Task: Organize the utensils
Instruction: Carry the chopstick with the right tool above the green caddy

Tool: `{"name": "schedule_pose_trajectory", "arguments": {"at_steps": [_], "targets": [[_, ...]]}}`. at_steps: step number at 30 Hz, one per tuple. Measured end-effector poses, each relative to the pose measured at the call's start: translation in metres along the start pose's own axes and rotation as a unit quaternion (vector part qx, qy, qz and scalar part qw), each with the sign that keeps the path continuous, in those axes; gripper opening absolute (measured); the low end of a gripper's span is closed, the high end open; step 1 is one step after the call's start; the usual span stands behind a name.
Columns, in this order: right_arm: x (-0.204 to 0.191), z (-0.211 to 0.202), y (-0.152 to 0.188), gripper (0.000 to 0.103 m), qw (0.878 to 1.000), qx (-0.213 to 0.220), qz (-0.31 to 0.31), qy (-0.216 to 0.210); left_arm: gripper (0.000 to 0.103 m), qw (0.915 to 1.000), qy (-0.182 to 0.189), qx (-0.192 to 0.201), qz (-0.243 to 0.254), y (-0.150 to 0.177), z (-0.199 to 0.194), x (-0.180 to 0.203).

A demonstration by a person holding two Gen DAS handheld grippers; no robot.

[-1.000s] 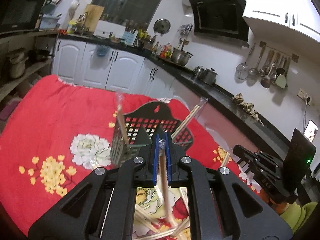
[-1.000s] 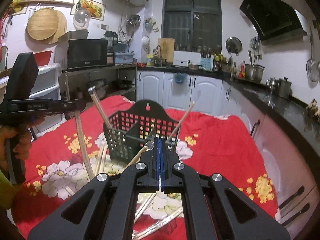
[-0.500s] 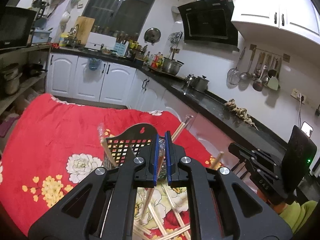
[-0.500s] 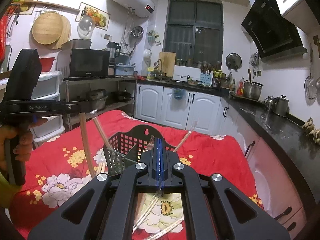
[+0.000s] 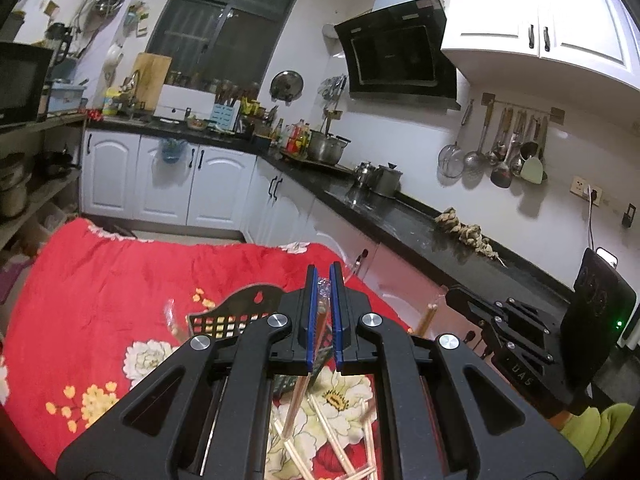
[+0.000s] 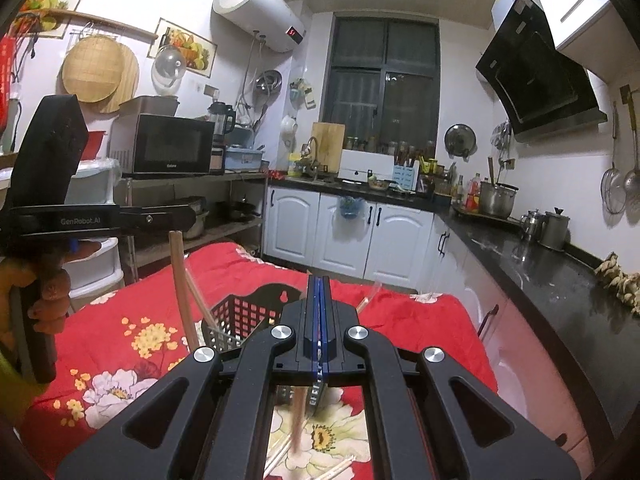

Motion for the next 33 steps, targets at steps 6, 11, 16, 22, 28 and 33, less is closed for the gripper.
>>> {"name": "schedule_pose_trajectory", "arguments": {"at_steps": [6, 11, 16, 22, 28, 33], "targets": [[-0.001, -0.002, -0.013, 0.001, 1.0, 0.014, -0.005, -0.004, 0.003, 0.9999, 0.0, 0.007, 0.009, -0.012, 0.003, 0.004], [-0.001, -0.002, -0.024, 0.001, 1.0, 0.019, -0.007, -0.012, 0.003, 0.9998, -0.002, 0.012, 0.012, -0.021, 0.006, 0.007], [-0.003, 0.002, -0.033, 0.001, 0.999, 0.024, -0.015, -0.015, 0.003, 0.9996, -0.007, 0.02, 0.02, -0.028, 0.007, 0.009], [-0.007, 0.006, -0.052, 0.001, 0.999, 0.041, -0.02, -0.017, 0.003, 0.999, -0.012, 0.037, 0.023, -0.045, 0.009, 0.007], [-0.011, 0.013, -0.067, 0.001, 0.998, 0.058, -0.018, -0.028, 0.003, 0.9981, -0.027, 0.051, 0.022, -0.06, 0.018, 0.001], [-0.013, 0.025, -0.081, 0.001, 0.997, 0.063, -0.019, -0.028, 0.003, 0.9977, -0.04, 0.05, 0.022, -0.064, 0.031, -0.006]]}}
Point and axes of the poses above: each gripper's, at about its wrist camera, not at the fingertips, and z roughly the way its jaws point, x to its right, y to its underside, the point moved 3 cm from there along z, roughly the way its jaws point, and after that the axes turned 11 degrees about z, right-handed, at the moved point
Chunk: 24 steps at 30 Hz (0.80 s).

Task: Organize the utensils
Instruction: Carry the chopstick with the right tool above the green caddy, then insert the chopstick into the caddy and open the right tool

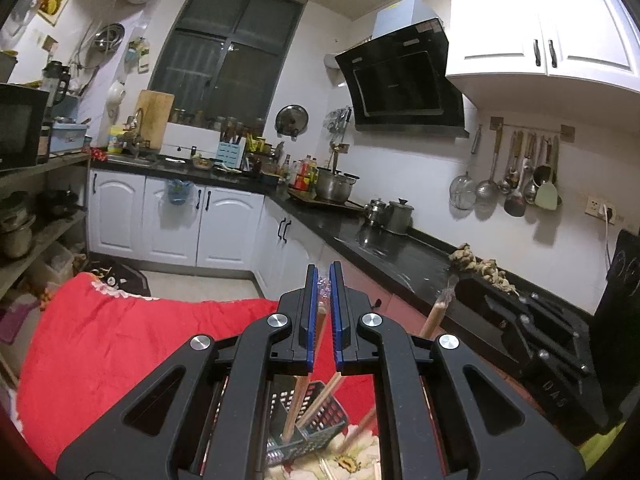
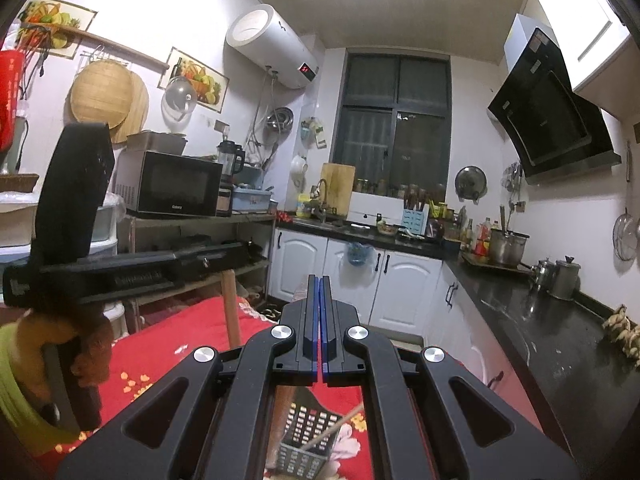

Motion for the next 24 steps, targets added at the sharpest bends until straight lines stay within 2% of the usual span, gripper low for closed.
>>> {"name": "schedule_pose_trajectory", "arguments": {"at_steps": [10, 24], "targets": [[0.012, 0.027, -0.01, 0.001, 1.0, 0.0, 0.022, 0.013, 0.003, 0.9999, -0.013, -0.001, 0.003, 0.005, 0.021, -0.004], [0.024, 0.042, 0.011, 0.001, 0.999, -0.022, 0.039, 0.024, 0.003, 0.9995, -0.024, -0.016, 0.011, 0.031, 0.047, -0.003]]}}
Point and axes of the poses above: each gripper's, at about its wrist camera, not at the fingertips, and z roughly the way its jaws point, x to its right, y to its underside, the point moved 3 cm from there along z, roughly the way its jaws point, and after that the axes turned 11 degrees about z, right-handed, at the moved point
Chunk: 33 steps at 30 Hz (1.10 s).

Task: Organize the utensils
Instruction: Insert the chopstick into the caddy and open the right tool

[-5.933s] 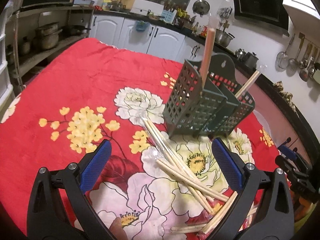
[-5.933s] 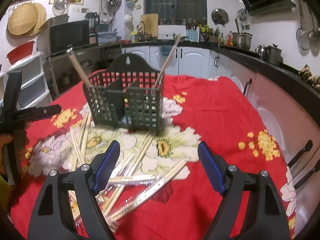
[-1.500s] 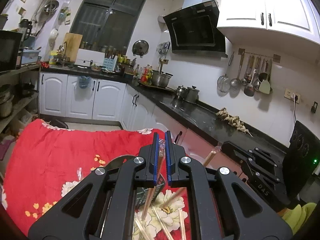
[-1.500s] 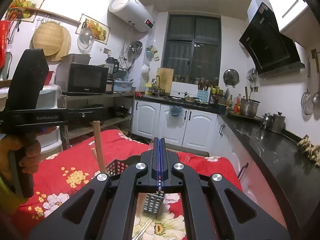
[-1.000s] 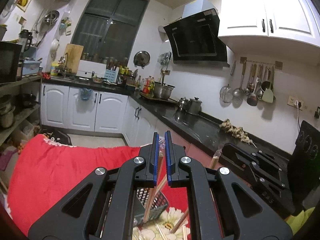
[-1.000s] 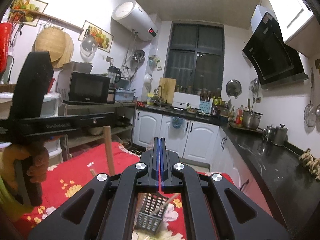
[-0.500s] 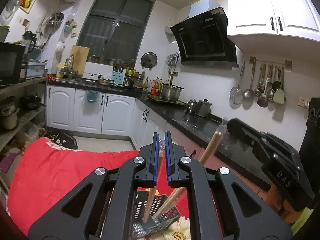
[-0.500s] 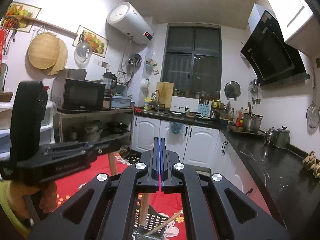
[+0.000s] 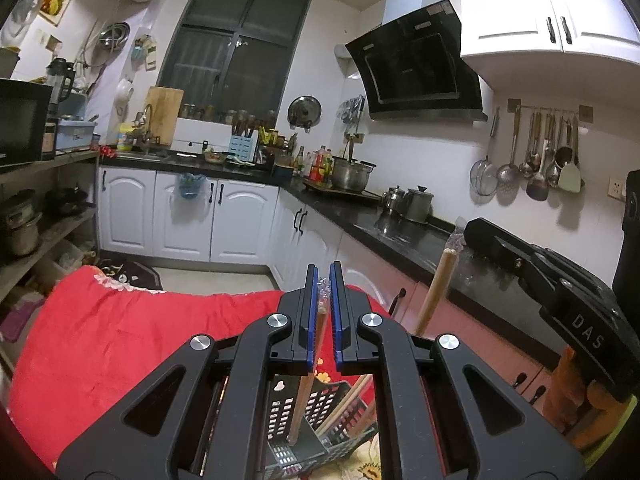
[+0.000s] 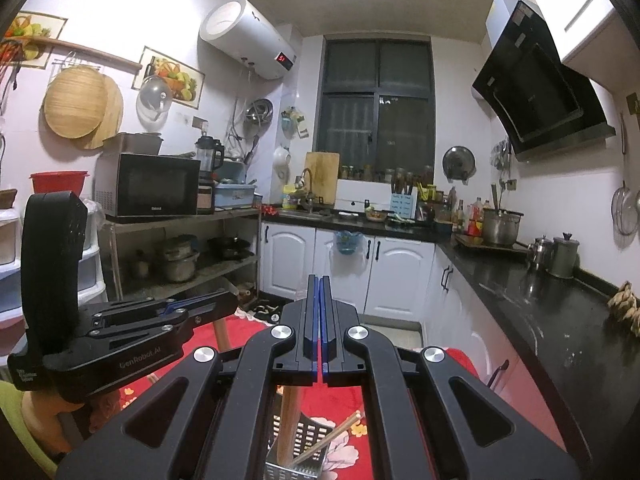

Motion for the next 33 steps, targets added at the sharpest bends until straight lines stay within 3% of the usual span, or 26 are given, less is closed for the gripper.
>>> {"name": "schedule_pose_trajectory", "arguments": {"at_steps": [23, 26, 33], "targets": [[0.023, 0.015, 0.058, 0.002, 0.997, -0.062, 0.053, 0.015, 0.004, 0.9977, 0.001, -0.066, -0.013, 0.058, 0.018, 0.001], [0.024, 0.012, 0.063, 0.005, 0.996, -0.064, 0.053, 0.021, 0.012, 0.9976, 0.001, -0.068, -0.016, 0.062, 0.015, 0.001], [0.031, 0.002, 0.072, 0.031, 0.996, -0.06, 0.06, 0.035, 0.039, 0.9968, -0.007, -0.073, -0.03, 0.066, 0.006, -0.004]]}}
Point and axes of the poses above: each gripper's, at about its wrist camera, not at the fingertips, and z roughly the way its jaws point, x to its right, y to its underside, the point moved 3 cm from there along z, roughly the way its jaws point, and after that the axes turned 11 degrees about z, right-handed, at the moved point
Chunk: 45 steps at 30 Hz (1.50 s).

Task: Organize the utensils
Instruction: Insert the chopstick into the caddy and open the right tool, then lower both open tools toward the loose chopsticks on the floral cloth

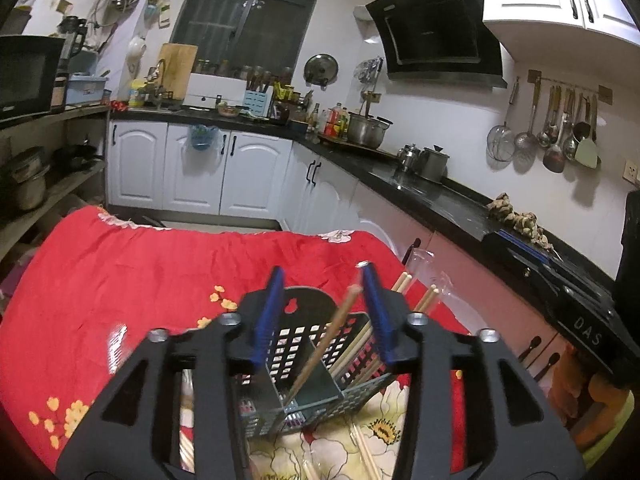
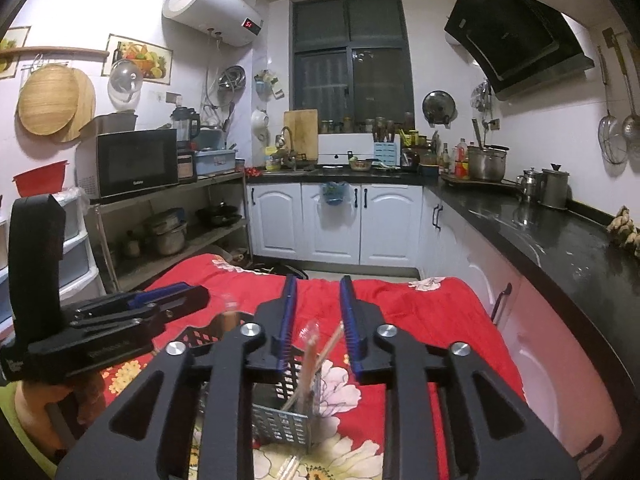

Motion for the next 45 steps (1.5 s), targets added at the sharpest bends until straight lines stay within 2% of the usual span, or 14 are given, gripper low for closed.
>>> {"name": "schedule_pose_trajectory", "arguments": {"at_steps": [4, 6, 13, 21, 45], "targets": [[0.002, -0.005, 0.006, 0.036, 1.0, -0.003, -0.004, 0.007, 0.057, 1.0, -0.001, 0.001, -0.008, 0.003, -0.006, -0.003], [0.002, -0.007, 0.009, 0.043, 1.0, -0.004, -0.006, 0.009, 0.066, 0.9999, 0.0, 0.002, -0.015, 0.004, -0.01, -0.005], [0.004, -0.016, 0.015, 0.053, 1.0, -0.003, -0.006, 0.01, 0.093, 0.9996, 0.004, 0.011, -0.026, 0.004, -0.027, -0.009], [0.005, -0.029, 0.019, 0.061, 1.0, 0.001, -0.005, 0.007, 0.093, 0.9993, 0.0, 0.021, -0.03, 0.006, -0.046, -0.011], [-0.015, -0.056, 0.06, 0.062, 0.999, -0.042, -0.025, -0.01, 0.093, 0.9987, -0.012, 0.002, -0.049, 0.041, -0.08, -0.024]]}}
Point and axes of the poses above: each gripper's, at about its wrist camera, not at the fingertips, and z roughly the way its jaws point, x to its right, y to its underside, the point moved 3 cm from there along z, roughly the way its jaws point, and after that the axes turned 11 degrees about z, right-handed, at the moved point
